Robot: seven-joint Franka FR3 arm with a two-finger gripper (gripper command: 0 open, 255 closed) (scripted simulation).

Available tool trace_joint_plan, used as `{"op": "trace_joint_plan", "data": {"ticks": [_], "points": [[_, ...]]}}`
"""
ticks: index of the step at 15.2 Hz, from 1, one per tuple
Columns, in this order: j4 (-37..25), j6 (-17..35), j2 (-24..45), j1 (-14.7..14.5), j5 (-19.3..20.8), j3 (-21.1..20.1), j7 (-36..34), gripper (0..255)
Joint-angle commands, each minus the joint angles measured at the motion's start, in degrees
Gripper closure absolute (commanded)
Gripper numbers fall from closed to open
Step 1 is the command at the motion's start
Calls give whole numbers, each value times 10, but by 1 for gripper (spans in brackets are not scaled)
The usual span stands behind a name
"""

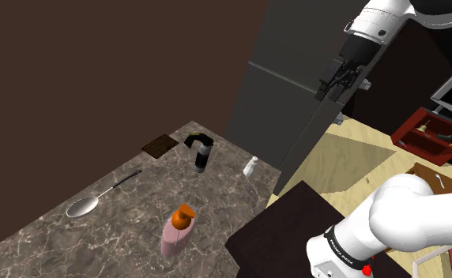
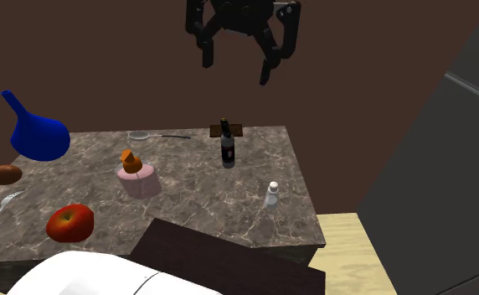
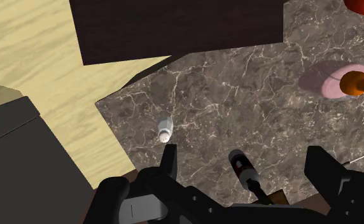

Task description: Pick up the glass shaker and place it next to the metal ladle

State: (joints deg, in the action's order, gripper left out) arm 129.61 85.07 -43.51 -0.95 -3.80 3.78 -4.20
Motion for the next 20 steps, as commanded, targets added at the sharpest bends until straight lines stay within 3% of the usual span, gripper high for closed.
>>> {"op": "trace_joint_plan", "data": {"ticks": [1, 11, 20], "points": [[0, 0, 0, 0, 0, 0, 0, 0], [147, 204, 53, 10, 17, 22, 34, 0], [213, 407, 185, 13, 19, 49, 70, 0]]}}
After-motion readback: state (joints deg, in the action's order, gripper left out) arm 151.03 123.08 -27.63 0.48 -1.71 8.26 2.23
